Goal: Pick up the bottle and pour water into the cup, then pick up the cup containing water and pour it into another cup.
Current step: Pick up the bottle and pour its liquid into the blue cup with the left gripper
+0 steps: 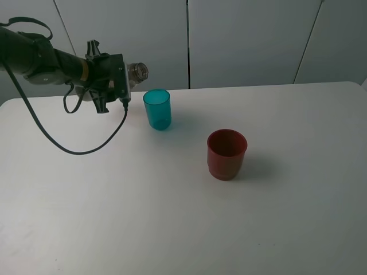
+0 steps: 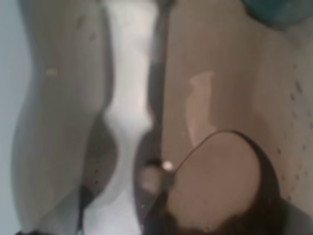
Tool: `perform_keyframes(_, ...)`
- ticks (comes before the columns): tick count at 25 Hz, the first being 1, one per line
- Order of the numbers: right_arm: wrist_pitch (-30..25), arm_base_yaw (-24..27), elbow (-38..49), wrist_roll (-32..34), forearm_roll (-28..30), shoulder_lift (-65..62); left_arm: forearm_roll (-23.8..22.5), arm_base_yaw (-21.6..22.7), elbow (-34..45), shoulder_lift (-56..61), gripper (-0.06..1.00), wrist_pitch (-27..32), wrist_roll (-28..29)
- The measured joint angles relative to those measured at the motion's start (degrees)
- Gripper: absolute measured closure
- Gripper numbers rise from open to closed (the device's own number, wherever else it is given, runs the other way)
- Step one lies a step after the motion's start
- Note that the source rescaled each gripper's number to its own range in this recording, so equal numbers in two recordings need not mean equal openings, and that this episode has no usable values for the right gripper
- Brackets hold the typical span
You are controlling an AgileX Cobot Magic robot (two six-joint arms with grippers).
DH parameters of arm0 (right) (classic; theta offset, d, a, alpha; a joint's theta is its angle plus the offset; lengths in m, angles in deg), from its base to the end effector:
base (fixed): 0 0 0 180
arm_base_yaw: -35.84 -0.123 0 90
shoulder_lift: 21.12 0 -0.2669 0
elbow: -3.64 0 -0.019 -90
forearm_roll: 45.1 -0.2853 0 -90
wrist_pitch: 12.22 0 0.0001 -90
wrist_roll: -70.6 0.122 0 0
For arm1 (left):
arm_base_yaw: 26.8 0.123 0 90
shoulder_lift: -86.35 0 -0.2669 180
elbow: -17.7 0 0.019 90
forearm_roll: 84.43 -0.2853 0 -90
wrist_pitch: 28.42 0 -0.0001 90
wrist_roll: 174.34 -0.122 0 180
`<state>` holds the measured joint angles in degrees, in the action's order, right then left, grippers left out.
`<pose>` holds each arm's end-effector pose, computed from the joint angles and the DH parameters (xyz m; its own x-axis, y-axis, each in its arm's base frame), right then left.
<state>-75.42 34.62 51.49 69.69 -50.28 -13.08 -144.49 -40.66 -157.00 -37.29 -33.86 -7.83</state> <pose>0.0674 0.0113 0.2770 -0.4868 0.0145 -0.8734 -0.0796 0.9950 0.0609 0.4634 -0.1246 0.1088 0.1270 0.9526 -0.2765 0.6363 0.1356 0.7595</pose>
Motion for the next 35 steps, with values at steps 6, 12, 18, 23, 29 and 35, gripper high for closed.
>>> perform_keyframes(6, 0.00, 0.00, 0.00, 0.00, 0.00, 0.00, -0.11, -1.05, -3.40, -2.06, 0.91, 1.67, -1.39)
perform_keyframes(12, 0.00, 0.00, 0.00, 0.00, 0.00, 0.00, -0.36, -1.17, -4.77, -2.94, 0.91, 3.04, -6.08)
perform_keyframes(18, 0.00, 0.00, 0.00, 0.00, 0.00, 0.00, -3.00, -1.27, -4.89, -2.94, 0.91, 4.69, -7.52)
perform_keyframes(23, 0.00, 0.00, 0.00, 0.00, 0.00, 0.00, -4.25, -1.27, -4.89, -2.94, 0.91, 5.05, -7.66)
perform_keyframes(29, 0.00, 0.00, 0.00, 0.00, 0.00, 0.00, -6.20, -1.27, -4.89, -2.94, 0.91, 4.64, -7.66)
perform_keyframes(35, 0.00, 0.00, 0.00, 0.00, 0.00, 0.00, -6.68, -1.27, -4.89, -2.94, 0.91, 2.83, -7.66)
